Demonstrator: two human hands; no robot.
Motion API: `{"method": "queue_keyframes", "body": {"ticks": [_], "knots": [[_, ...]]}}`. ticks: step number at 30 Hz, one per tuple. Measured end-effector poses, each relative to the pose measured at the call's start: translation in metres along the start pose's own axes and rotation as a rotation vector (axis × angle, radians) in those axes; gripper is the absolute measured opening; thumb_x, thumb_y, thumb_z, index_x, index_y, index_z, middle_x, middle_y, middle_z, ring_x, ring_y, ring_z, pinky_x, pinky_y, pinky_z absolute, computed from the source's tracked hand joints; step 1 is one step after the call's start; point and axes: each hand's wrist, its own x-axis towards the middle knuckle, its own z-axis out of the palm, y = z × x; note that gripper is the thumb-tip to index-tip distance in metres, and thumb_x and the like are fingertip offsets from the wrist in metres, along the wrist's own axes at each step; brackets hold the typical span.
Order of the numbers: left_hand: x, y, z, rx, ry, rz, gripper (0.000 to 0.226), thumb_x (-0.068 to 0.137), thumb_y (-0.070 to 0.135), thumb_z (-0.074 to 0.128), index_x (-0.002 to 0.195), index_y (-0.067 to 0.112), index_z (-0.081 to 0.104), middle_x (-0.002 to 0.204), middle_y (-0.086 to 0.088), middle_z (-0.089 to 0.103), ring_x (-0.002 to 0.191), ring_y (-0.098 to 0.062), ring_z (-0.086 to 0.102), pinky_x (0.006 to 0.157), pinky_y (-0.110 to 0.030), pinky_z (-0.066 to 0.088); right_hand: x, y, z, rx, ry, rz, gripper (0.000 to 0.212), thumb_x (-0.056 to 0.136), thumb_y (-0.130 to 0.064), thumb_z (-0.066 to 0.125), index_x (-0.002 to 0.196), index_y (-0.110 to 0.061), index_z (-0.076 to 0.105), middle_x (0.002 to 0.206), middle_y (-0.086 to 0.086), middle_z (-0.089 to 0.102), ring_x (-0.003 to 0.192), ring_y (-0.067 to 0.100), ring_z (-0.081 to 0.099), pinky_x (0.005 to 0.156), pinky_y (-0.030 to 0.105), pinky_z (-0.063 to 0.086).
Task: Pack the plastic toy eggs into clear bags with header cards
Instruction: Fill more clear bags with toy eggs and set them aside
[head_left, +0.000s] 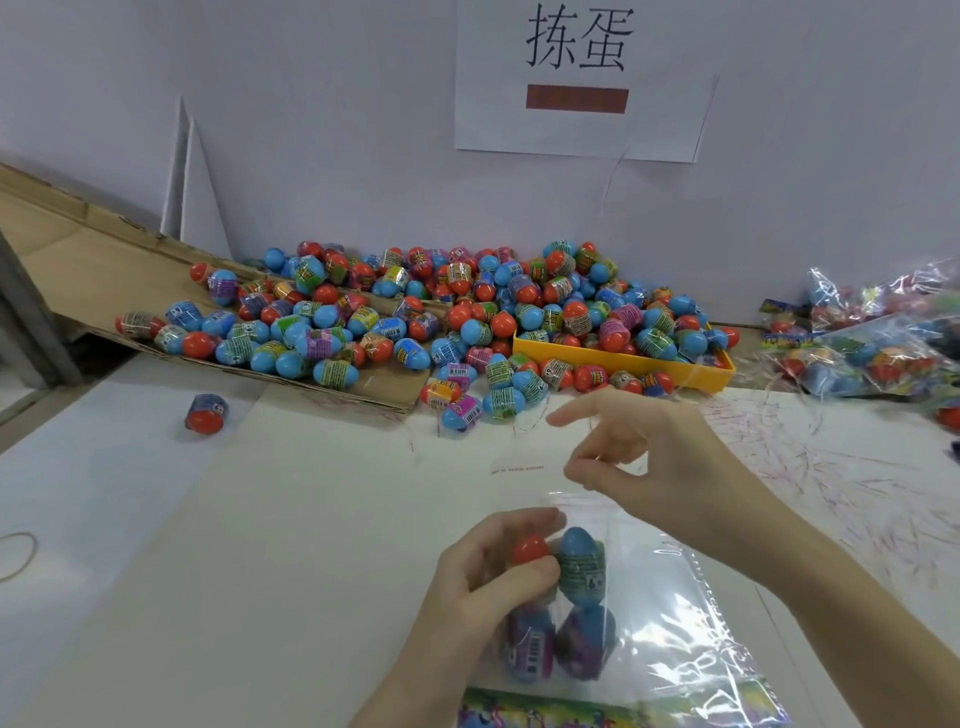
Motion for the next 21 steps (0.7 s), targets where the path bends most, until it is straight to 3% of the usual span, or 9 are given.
{"method": "queue_keyframes", "body": {"ticks": [3, 4, 6, 9, 11, 13, 15, 19, 21], "knots": [[0.0, 0.007, 0.003, -0.007, 0.032, -0.006, 0.041, 0.054, 0.027, 0.084, 0.092, 0.017, 0.071, 0.096, 0.002, 0.073, 0.085, -0.004, 0.067, 0.069, -0.017, 0.053, -0.002, 0.001, 0.0, 0.061, -0.015, -0.006, 0.039, 0.081, -0.01, 0.067, 0.089, -0.045, 0.052, 0.072, -0.016, 0.066, 0.07, -0.003, 0.061, 0.074, 0.018, 0.052], [0.0, 0.01, 0.004, 0.001, 0.069, 0.011, 0.049, 0.051, 0.037, 0.083, 0.093, 0.019, 0.07, 0.095, 0.005, 0.073, 0.085, -0.002, 0.067, 0.065, -0.013, 0.051, -0.003, 0.001, 0.0, 0.073, -0.022, -0.01, 0.04, 0.081, -0.009, 0.067, 0.089, -0.045, 0.052, 0.072, -0.017, 0.066, 0.07, -0.003, 0.061, 0.075, 0.017, 0.052], [0.003, 0.014, 0.006, 0.045, 0.172, 0.064, 0.047, 0.055, 0.05, 0.064, 0.093, 0.023, 0.068, 0.09, 0.009, 0.073, 0.084, -0.002, 0.067, 0.062, -0.01, 0.05, -0.004, 0.002, -0.001, 0.089, -0.025, -0.02, 0.04, 0.081, -0.008, 0.067, 0.088, -0.045, 0.054, 0.073, -0.017, 0.066, 0.071, -0.003, 0.061, 0.077, 0.017, 0.05], [0.007, 0.019, 0.006, 0.133, 0.244, 0.137, 0.014, 0.08, 0.027, 0.059, 0.088, 0.021, 0.068, 0.082, 0.009, 0.074, 0.078, -0.006, 0.069, 0.063, -0.011, 0.051, -0.005, 0.003, -0.002, 0.081, -0.015, -0.042, 0.038, 0.08, -0.01, 0.068, 0.088, -0.044, 0.056, 0.075, -0.018, 0.066, 0.073, -0.002, 0.061, 0.076, 0.018, 0.049], [0.007, 0.021, 0.006, 0.17, 0.259, 0.156, 0.018, 0.088, 0.015, 0.054, 0.082, 0.021, 0.07, 0.079, 0.007, 0.074, 0.076, -0.007, 0.069, 0.061, -0.011, 0.051, -0.007, 0.001, 0.0, 0.016, 0.05, -0.099, 0.032, 0.078, -0.017, 0.07, 0.092, -0.045, 0.059, 0.081, -0.018, 0.066, 0.077, 0.0, 0.061, 0.075, 0.021, 0.049], [0.005, 0.022, 0.007, 0.168, 0.26, 0.162, 0.026, 0.09, 0.015, 0.052, 0.075, 0.024, 0.072, 0.076, 0.004, 0.074, 0.074, -0.01, 0.069, 0.059, -0.013, 0.051, -0.01, -0.002, 0.005, -0.155, 0.208, -0.227, 0.02, 0.076, -0.028, 0.072, 0.094, -0.036, 0.068, 0.086, -0.013, 0.066, 0.08, 0.007, 0.06, 0.073, 0.032, 0.049], [0.002, 0.022, 0.009, 0.179, 0.255, 0.194, 0.028, 0.089, 0.016, 0.052, 0.071, 0.025, 0.073, 0.074, 0.003, 0.073, 0.071, -0.011, 0.07, 0.058, -0.013, 0.051, -0.012, -0.006, 0.014, -0.338, 0.356, -0.369, 0.014, 0.073, -0.034, 0.071, 0.087, -0.029, 0.073, 0.081, -0.008, 0.065, 0.075, 0.015, 0.058, 0.067, 0.032, 0.042], [-0.002, 0.024, 0.013, 0.22, 0.236, 0.267, 0.021, 0.088, 0.011, 0.052, 0.082, 0.021, 0.069, 0.069, 0.001, 0.073, 0.067, -0.006, 0.069, 0.059, -0.013, 0.051, -0.012, -0.008, 0.024, -0.505, 0.379, -0.492, 0.022, 0.083, -0.032, 0.054, 0.082, -0.026, 0.075, 0.076, -0.006, 0.063, 0.072, 0.019, 0.056, 0.068, 0.025, 0.03], [-0.003, 0.025, 0.013, 0.236, 0.236, 0.285, 0.025, 0.089, 0.009, 0.052, 0.08, 0.024, 0.07, 0.073, 0.001, 0.073, 0.071, -0.008, 0.07, 0.06, -0.013, 0.051, -0.011, -0.01, 0.023, -0.534, 0.382, -0.513, 0.02, 0.083, -0.027, 0.055, 0.079, -0.024, 0.075, 0.074, -0.004, 0.063, 0.071, 0.02, 0.056, 0.067, 0.025, 0.03]]}}
